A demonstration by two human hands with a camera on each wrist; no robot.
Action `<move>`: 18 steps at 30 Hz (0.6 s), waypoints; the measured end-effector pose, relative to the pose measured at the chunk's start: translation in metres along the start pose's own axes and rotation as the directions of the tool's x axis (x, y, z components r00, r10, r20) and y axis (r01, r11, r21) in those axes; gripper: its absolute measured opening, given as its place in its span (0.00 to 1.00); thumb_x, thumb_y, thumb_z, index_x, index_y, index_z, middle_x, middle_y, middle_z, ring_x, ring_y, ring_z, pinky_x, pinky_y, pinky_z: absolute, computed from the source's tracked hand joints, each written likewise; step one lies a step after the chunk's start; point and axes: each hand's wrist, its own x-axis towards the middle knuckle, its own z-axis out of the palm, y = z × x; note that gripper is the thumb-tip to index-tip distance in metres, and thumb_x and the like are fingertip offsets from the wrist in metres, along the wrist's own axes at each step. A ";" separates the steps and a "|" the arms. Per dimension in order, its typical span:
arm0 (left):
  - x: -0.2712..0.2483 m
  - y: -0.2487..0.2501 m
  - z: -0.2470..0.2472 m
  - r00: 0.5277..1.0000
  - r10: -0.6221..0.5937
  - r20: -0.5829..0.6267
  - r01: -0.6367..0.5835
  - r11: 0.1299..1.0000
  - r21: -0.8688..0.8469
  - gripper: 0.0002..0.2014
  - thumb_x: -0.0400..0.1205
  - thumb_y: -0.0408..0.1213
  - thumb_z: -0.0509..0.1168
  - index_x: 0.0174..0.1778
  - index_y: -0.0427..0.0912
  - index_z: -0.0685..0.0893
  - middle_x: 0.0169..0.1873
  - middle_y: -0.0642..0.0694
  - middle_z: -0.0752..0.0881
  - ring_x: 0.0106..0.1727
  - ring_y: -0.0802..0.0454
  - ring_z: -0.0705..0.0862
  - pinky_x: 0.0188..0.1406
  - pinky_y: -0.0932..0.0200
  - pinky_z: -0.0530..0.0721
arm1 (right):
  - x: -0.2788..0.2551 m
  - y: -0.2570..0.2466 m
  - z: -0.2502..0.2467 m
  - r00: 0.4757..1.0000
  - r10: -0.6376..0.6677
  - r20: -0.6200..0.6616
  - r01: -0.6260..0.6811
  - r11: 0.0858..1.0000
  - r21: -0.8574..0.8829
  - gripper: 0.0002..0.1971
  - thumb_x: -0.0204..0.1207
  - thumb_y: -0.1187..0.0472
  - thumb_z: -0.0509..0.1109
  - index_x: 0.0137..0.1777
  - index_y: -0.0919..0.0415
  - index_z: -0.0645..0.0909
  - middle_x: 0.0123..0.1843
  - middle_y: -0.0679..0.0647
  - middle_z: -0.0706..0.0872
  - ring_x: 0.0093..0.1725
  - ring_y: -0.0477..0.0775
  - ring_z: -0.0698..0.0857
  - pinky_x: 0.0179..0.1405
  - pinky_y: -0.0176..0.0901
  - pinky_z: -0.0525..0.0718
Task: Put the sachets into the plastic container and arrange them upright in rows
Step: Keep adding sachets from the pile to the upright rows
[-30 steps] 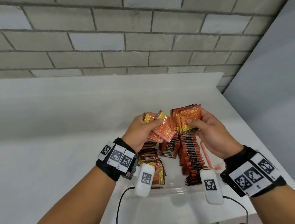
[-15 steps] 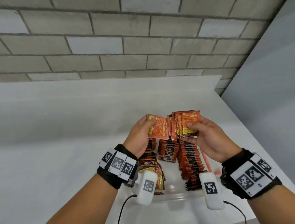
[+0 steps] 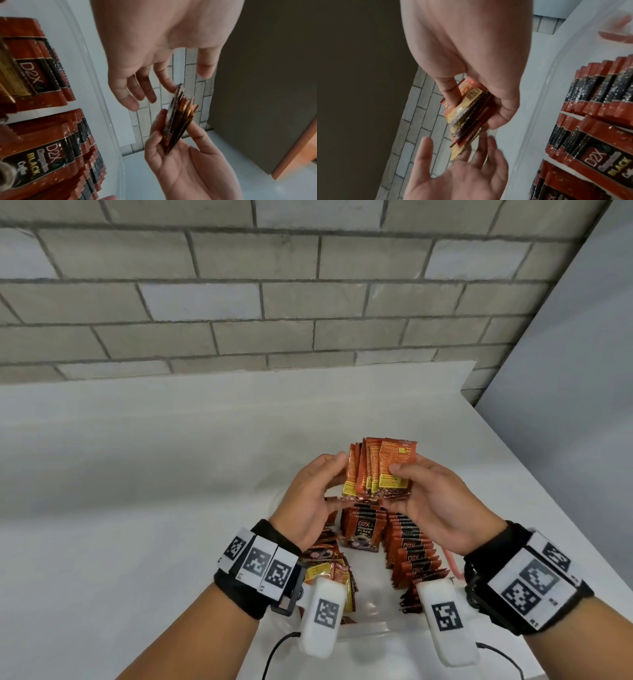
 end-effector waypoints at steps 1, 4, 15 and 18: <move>0.000 0.000 0.000 1.000 -0.021 0.019 0.021 0.999 -0.037 0.32 0.75 0.55 0.68 0.63 0.29 0.77 0.52 0.40 0.86 0.58 0.44 0.83 0.62 0.39 0.80 | -0.001 0.000 0.003 1.000 -0.005 0.023 0.005 1.000 -0.010 0.21 0.72 0.61 0.66 0.66 0.61 0.79 0.57 0.58 0.87 0.55 0.55 0.85 0.46 0.45 0.84; -0.002 0.000 0.004 0.988 -0.071 0.135 0.090 0.986 -0.140 0.40 0.71 0.57 0.74 0.72 0.34 0.74 0.63 0.34 0.82 0.64 0.39 0.82 0.63 0.40 0.80 | -0.004 0.002 0.017 0.993 0.005 0.121 0.005 0.997 -0.079 0.19 0.77 0.63 0.64 0.67 0.61 0.78 0.61 0.58 0.87 0.59 0.55 0.86 0.53 0.48 0.85; 0.001 0.000 0.008 0.985 -0.163 0.057 0.173 0.915 -0.365 0.17 0.80 0.28 0.58 0.65 0.33 0.79 0.41 0.36 0.88 0.39 0.46 0.89 0.37 0.57 0.88 | -0.013 -0.006 0.027 0.978 -0.168 0.127 0.179 0.346 -0.921 0.48 0.61 0.30 0.60 0.82 0.41 0.51 0.84 0.43 0.48 0.81 0.45 0.47 0.79 0.49 0.55; 0.003 -0.002 0.007 0.986 -0.161 0.038 0.164 0.925 -0.342 0.14 0.80 0.27 0.58 0.60 0.34 0.81 0.41 0.36 0.85 0.38 0.45 0.87 0.35 0.56 0.86 | -0.019 -0.010 0.030 0.909 -0.262 0.323 0.400 0.339 -0.852 0.50 0.61 0.35 0.73 0.79 0.34 0.48 0.82 0.36 0.47 0.77 0.34 0.47 0.76 0.40 0.54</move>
